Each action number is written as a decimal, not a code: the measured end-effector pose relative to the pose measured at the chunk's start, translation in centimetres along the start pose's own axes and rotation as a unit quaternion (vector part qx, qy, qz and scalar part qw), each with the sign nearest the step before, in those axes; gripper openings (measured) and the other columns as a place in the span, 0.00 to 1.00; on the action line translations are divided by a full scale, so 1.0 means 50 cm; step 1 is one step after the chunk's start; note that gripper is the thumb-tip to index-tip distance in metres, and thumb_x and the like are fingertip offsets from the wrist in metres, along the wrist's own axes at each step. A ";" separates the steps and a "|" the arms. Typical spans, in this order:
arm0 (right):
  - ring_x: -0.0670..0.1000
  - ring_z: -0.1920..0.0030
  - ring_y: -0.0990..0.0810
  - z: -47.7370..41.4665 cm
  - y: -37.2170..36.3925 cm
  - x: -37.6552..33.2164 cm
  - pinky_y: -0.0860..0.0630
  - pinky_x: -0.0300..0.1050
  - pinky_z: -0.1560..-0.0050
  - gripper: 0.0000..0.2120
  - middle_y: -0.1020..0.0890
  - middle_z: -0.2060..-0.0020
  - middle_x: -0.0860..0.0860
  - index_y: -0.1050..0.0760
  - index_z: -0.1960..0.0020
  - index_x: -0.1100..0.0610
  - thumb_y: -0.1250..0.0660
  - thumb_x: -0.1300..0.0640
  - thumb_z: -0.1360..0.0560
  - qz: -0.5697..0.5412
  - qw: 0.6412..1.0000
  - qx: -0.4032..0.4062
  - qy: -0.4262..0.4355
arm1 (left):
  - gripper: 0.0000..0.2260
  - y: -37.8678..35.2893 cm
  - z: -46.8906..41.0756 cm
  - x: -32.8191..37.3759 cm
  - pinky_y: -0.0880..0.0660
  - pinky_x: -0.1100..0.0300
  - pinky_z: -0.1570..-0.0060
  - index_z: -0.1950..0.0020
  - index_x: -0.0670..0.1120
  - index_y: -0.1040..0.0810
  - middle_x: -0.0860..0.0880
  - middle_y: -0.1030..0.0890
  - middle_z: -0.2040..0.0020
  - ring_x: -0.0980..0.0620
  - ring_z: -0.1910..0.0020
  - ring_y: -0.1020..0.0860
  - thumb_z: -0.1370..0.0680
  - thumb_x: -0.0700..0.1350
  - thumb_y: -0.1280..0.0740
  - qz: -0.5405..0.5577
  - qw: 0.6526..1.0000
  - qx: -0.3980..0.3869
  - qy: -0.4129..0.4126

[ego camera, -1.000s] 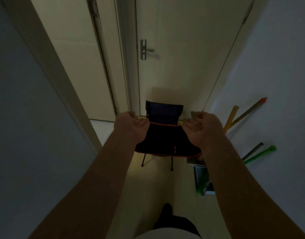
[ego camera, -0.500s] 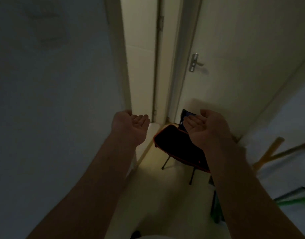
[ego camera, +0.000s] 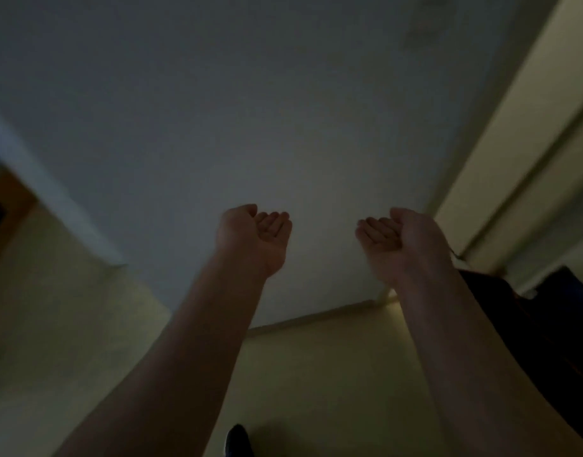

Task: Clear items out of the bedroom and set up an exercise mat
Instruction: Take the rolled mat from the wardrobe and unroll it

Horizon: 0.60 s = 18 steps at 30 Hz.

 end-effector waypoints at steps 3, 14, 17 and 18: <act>0.61 0.32 0.26 0.049 -0.108 0.123 0.29 0.54 0.33 0.17 0.27 0.32 0.64 0.33 0.31 0.68 0.42 0.60 0.17 0.050 0.997 -0.049 -0.031 | 0.21 0.134 0.062 0.127 0.32 0.48 0.31 0.23 0.35 0.39 0.38 0.32 0.26 0.41 0.28 0.30 0.15 0.42 0.48 0.063 0.996 0.032 -0.059; 0.60 0.29 0.29 0.283 -0.418 0.692 0.32 0.54 0.29 0.20 0.30 0.29 0.63 0.37 0.27 0.68 0.43 0.60 0.17 0.167 0.959 -0.167 -0.153 | 0.20 0.635 0.294 0.507 0.32 0.48 0.30 0.26 0.35 0.35 0.38 0.29 0.27 0.41 0.28 0.30 0.15 0.42 0.47 0.208 0.947 0.144 -0.196; 0.60 0.27 0.31 0.339 -0.476 0.839 0.33 0.54 0.28 0.21 0.31 0.27 0.62 0.38 0.26 0.68 0.44 0.61 0.16 0.175 0.951 -0.177 -0.184 | 0.20 0.774 0.340 0.598 0.32 0.48 0.30 0.25 0.35 0.36 0.38 0.30 0.27 0.40 0.28 0.30 0.15 0.42 0.48 0.236 0.933 0.167 -0.216; 0.60 0.27 0.31 0.355 -0.494 0.877 0.33 0.54 0.28 0.21 0.31 0.27 0.62 0.38 0.26 0.68 0.44 0.61 0.16 0.175 0.948 -0.182 -0.193 | 0.20 0.810 0.350 0.622 0.32 0.48 0.30 0.25 0.35 0.36 0.38 0.30 0.27 0.40 0.28 0.30 0.16 0.42 0.48 0.240 0.929 0.171 -0.222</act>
Point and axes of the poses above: each hand's wrist, its own z-axis away from the middle knuckle, its own y-axis out of the back of the hand, x = y × z, the point moved 7 cm from there along -z, towards the middle knuckle
